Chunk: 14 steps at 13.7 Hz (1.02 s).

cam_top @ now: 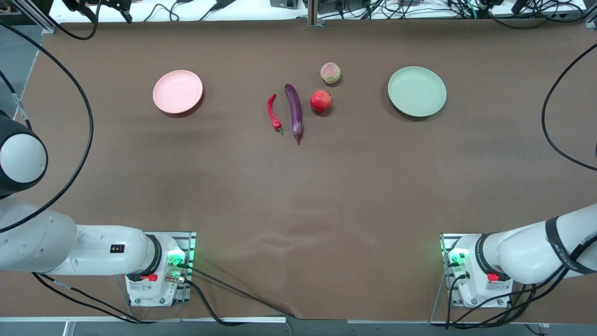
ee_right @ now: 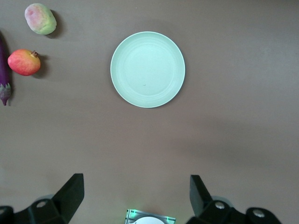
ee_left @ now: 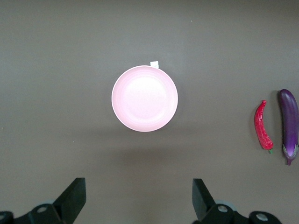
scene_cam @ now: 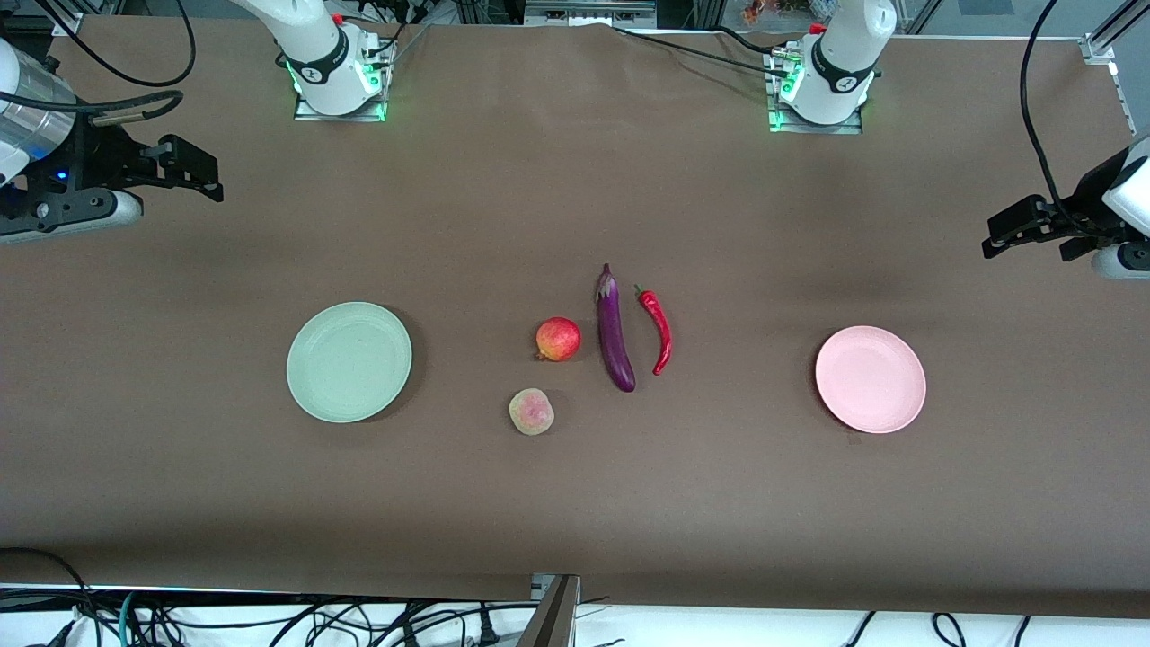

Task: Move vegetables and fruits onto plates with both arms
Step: 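Reach the right gripper over to the red pomegranate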

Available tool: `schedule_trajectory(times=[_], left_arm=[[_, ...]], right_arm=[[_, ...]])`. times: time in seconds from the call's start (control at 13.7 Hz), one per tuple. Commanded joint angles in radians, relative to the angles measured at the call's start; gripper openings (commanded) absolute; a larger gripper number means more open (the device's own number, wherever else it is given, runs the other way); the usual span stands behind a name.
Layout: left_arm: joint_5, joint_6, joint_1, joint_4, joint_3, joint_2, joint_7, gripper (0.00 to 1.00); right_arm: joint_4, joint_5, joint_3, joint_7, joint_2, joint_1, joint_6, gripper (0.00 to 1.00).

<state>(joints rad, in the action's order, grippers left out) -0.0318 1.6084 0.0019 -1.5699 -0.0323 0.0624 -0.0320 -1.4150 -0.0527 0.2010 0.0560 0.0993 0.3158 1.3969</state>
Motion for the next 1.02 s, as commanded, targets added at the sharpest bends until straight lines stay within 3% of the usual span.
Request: schedule_trajectory(times=[0.0,0.44,0.66,0.95], left_arm=[[0.013,-0.018,0.006,0.031,0.002,0.013,-0.023,1.0],[0.015,-0.018,0.007,0.031,0.003,0.013,-0.025,1.0],[0.013,-0.018,0.007,0.031,0.005,0.013,-0.023,1.0],[0.013,-0.018,0.007,0.033,0.005,0.013,-0.025,1.0]], right_arm=[[-0.018,0.017,-0.003,0.009,-0.026,0.003,0.007,1.0],[-0.007,-0.012,-0.006,-0.001,0.009,0.014,0.037,1.0],[-0.004,-0.117,-0.012,-0.161,0.133,0.061,0.147,1.0],[0.027,-0.127,-0.023,-0.538,0.368,0.222,0.446,1.0]])
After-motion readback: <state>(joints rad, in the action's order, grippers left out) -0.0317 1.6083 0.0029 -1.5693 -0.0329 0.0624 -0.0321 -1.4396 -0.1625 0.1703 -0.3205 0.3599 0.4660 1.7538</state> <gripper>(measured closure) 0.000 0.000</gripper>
